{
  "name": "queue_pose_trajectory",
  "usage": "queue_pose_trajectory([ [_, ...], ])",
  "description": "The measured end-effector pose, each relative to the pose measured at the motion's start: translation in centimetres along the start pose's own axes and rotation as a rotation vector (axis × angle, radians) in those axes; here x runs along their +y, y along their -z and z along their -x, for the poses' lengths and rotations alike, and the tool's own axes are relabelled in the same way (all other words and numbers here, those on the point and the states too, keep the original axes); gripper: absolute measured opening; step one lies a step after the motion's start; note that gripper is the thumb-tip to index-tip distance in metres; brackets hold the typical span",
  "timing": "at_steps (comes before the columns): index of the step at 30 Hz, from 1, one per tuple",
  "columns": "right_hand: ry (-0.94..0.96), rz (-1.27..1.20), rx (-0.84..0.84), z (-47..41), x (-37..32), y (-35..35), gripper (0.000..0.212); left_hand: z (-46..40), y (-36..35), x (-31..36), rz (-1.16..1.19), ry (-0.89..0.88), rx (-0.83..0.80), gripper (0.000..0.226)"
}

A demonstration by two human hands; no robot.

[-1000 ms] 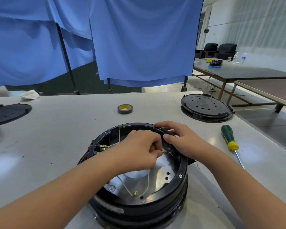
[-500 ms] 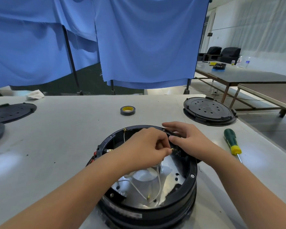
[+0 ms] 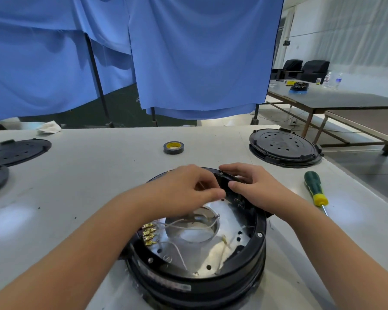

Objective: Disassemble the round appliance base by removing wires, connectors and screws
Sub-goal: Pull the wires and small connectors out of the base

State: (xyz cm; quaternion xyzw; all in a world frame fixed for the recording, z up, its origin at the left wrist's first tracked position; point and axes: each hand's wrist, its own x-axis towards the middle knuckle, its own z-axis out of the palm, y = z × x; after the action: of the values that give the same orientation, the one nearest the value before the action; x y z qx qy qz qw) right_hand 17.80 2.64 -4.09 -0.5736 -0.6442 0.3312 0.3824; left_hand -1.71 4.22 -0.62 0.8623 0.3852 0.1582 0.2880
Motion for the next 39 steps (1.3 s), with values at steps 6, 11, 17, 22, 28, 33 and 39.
queue_pose_trajectory([
  [6, 0.002, 0.037, -0.004, -0.1, 0.1, 0.2, 0.04, 1.6, 2.1, -3.5, 0.008, 0.064, 0.315, 0.01],
  [11, 0.02, 0.075, 0.003, -0.5, 0.0, 0.5, 0.041, 2.7, 1.2, -5.7, 0.178, 0.159, 0.52, 0.019],
  [17, 0.042, 0.132, -0.002, -0.9, -0.1, 0.7, 0.038, 2.8, -0.4, -6.3, 0.405, 0.294, 0.566, 0.032],
  [22, 0.03, 0.188, -0.002, -1.1, 0.2, 0.8, 0.038, 2.7, -1.2, -6.3, 0.477, 0.301, 0.684, 0.03],
  [28, 0.047, 0.421, 0.023, -1.1, -0.4, 0.9, 0.032, 3.2, -0.8, -6.5, 0.656, 0.296, 0.678, 0.042],
  [33, 0.179, 0.647, 0.045, -0.9, -2.7, 0.3, 0.024, 3.7, -0.2, -7.4, 0.699, 0.274, 0.609, 0.036],
  [39, 0.347, 0.569, -0.13, -1.2, -7.7, -5.0, 0.015, 3.6, -0.9, -8.0, 0.605, 0.229, 0.637, 0.027],
])
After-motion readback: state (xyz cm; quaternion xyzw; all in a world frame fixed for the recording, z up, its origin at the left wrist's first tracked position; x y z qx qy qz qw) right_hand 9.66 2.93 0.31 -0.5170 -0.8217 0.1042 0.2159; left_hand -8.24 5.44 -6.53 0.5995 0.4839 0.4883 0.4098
